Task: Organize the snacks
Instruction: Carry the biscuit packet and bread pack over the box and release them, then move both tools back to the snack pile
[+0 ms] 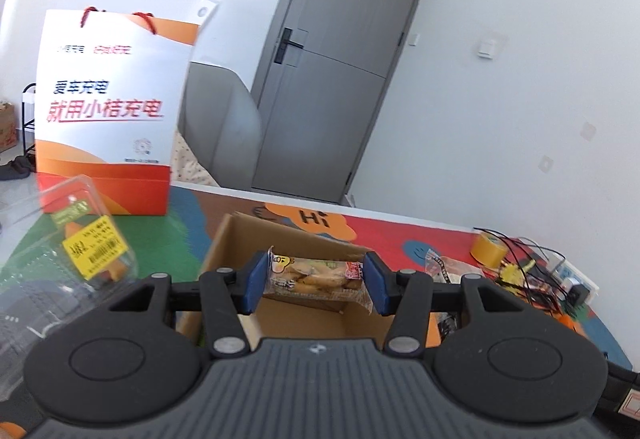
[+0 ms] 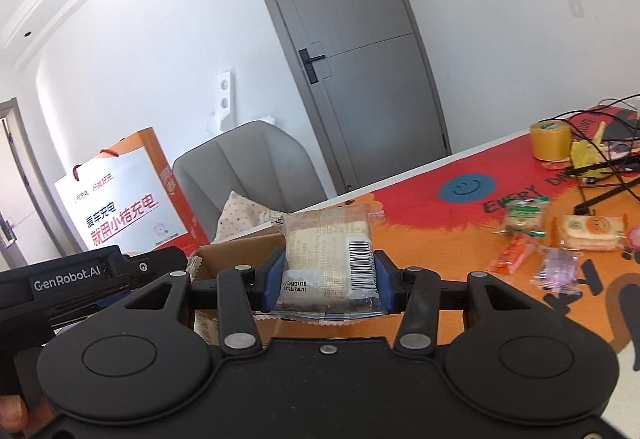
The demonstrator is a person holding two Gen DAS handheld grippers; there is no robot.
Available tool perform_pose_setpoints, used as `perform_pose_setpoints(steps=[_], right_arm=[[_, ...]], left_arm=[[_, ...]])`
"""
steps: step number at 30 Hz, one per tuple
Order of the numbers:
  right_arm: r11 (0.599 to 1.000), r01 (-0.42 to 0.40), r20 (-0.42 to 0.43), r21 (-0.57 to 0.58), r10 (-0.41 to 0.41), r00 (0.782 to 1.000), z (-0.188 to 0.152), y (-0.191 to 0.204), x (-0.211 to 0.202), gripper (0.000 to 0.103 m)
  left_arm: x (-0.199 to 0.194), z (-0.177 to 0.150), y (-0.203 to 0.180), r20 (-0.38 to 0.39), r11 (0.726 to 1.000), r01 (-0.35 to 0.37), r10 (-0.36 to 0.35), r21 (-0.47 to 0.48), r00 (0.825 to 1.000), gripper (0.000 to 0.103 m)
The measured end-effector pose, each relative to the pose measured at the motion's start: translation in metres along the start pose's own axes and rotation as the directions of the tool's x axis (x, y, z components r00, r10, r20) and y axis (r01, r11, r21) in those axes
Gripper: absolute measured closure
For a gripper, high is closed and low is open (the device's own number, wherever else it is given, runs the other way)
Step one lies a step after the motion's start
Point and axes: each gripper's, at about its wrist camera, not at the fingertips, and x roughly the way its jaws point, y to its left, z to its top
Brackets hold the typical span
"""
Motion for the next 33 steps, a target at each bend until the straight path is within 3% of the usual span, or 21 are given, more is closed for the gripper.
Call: perform_pose_setpoints(steps=[10, 12, 14, 16, 24, 33], right_arm=[[0.998, -0.053, -0.028, -0.027, 0.053, 0.998, 0.005, 0.033, 0.028, 0.056], [0.998, -0.057, -0.038, -0.019, 0.056, 0.998, 0.007, 0.035, 0.035, 0.054], [0.998, -0.06, -0.058, -0.005, 0.059, 0.997, 0.008, 0.033, 0.041, 0.039], [0.998, -0.056, -0.047, 0.006, 0.057, 0.997, 0.007, 0.031, 0.041, 0.032], [0.999, -0.023, -0.044, 0.043, 0.025, 0.999, 0.007, 0.01, 0.034, 0.031], [0.998, 0.019, -0.039, 0.066, -0.016, 0.999, 0.004, -0.013, 0.02, 0.029]], left_arm=[[0.003, 0.015, 0.028, 0.014, 0.999, -0.041, 0.042, -0.027, 0.999, 0.052], [0.006, 0.016, 0.032, 0.012, 0.998, -0.047, 0.047, -0.033, 0.999, 0.052], [0.01, 0.017, 0.034, 0.006, 0.998, -0.049, 0.049, -0.037, 0.999, 0.052], [0.013, 0.017, 0.033, 0.0, 0.998, -0.049, 0.049, -0.036, 0.999, 0.052], [0.031, 0.015, 0.018, -0.026, 0.999, -0.026, 0.026, -0.022, 0.999, 0.051], [0.034, 0.006, 0.009, -0.045, 0.999, -0.047, 0.046, -0.026, 0.998, 0.033]])
